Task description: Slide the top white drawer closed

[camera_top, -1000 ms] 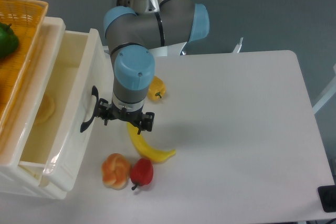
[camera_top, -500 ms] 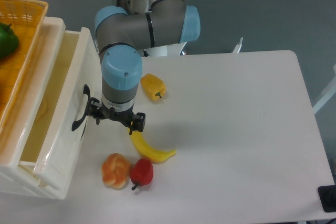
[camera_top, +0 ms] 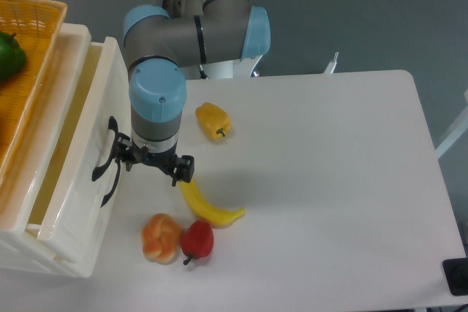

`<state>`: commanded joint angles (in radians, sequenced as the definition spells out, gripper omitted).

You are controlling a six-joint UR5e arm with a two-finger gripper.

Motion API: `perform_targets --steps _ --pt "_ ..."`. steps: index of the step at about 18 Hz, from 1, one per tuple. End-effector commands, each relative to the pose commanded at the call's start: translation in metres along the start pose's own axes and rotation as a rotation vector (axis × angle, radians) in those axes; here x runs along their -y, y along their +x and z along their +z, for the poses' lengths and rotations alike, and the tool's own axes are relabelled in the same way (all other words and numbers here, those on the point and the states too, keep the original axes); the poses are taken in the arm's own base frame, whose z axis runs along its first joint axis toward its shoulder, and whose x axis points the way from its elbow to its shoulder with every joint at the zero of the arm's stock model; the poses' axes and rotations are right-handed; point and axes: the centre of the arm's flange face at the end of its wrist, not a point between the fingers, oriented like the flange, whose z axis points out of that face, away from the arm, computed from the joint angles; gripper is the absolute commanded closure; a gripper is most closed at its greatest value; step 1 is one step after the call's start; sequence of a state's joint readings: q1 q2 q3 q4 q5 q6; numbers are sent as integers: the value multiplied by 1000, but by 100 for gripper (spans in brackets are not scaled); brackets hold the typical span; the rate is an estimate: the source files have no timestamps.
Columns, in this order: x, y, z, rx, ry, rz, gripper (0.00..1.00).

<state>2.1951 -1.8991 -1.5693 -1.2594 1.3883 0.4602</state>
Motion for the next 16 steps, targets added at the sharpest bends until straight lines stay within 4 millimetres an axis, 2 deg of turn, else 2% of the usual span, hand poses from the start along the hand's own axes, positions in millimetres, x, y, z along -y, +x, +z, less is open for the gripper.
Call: perform_targets --steps 2,9,12,16 --pt "2 6 2 -1 -3 10 0" --pt "0 8 4 -4 -9 2 0" --pt "2 17 4 -2 -6 -5 0" --pt "3 17 3 2 -7 -5 0"
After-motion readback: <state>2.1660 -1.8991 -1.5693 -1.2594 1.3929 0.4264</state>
